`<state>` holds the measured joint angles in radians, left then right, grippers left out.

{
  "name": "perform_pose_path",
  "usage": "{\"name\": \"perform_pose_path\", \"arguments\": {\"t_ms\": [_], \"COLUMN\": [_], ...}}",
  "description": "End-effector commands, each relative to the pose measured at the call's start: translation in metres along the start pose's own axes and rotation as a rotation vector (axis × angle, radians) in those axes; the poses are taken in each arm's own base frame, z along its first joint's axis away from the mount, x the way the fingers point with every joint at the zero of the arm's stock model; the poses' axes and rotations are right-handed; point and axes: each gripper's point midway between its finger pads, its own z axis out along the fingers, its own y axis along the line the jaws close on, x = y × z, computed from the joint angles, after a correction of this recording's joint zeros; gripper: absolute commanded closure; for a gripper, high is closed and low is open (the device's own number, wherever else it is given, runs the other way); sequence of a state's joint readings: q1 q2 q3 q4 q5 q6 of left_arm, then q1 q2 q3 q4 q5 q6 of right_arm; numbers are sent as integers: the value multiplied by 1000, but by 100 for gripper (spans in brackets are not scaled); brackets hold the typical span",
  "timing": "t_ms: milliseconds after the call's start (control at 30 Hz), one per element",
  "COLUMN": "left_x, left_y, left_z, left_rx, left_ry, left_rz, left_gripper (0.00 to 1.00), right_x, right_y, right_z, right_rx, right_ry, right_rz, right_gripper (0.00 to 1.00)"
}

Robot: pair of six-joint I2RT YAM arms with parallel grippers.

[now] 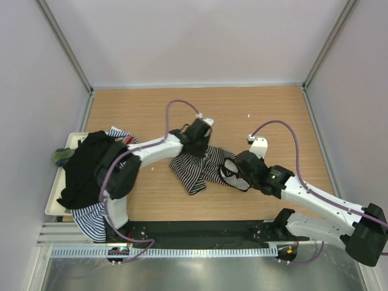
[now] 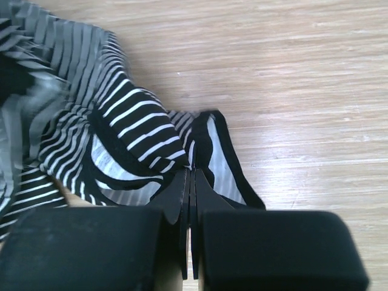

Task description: Fold and stack the tank tops

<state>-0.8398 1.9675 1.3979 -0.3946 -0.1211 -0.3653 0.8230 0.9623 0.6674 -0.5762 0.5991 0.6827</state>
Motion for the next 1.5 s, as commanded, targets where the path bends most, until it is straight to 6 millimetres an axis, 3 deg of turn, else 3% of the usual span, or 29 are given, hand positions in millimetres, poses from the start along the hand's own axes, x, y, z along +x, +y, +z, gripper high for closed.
{"name": "perform_pose_path", "arguments": {"t_ms": [0, 100, 133, 233, 400, 567, 700, 933, 1033, 1067, 1133, 1167, 1200, 1467], "left_x": [-40, -60, -49, -48, -58, -56, -56, -57, -56, -56, -56, -55, -55, -56], "left_y": [39, 63, 66, 65, 53, 55, 60, 67, 73, 74, 81, 84, 87, 125], "left_z": [-49, -77, -77, -89, -96, -96, -100, -108, -109, -111, -112, -113, -114, -141], "left_rx": [155, 245, 250, 277, 350, 343, 317, 277, 246, 238, 201, 186, 170, -8], "left_ry": [-161, -295, -290, -328, -365, -365, -380, -412, -421, -427, -439, -441, -444, -526], "left_rz": [-283, -437, -445, -408, -367, -372, -375, -376, -382, -383, -394, -398, -402, -447], "left_gripper": [100, 100, 100, 100, 100, 100, 100, 100, 100, 100, 100, 100, 100, 100], "right_x": [-3, 5, 5, 8, 6, 11, 12, 15, 14, 14, 1, -6, -20, -97], "right_y": [0, 3, 5, 12, 22, 19, 7, 3, 0, -3, -15, -19, -23, -42], "right_z": [7, 13, 15, 17, 16, 24, 35, 58, 68, 69, 68, 66, 62, 44], "right_rx": [15, 7, -3, -36, -90, -38, 59, 137, 177, 192, 255, 271, 272, 235], "right_ry": [-3, 25, 25, 41, 50, 77, 89, 119, 128, 130, 80, 56, 23, -54], "right_rz": [3, 4, 10, 15, -8, -45, -57, -105, -118, -123, -114, -104, -72, 51], "right_gripper": [96, 82, 75, 59, 50, 37, 38, 40, 47, 55, 68, 82, 87, 99]}}
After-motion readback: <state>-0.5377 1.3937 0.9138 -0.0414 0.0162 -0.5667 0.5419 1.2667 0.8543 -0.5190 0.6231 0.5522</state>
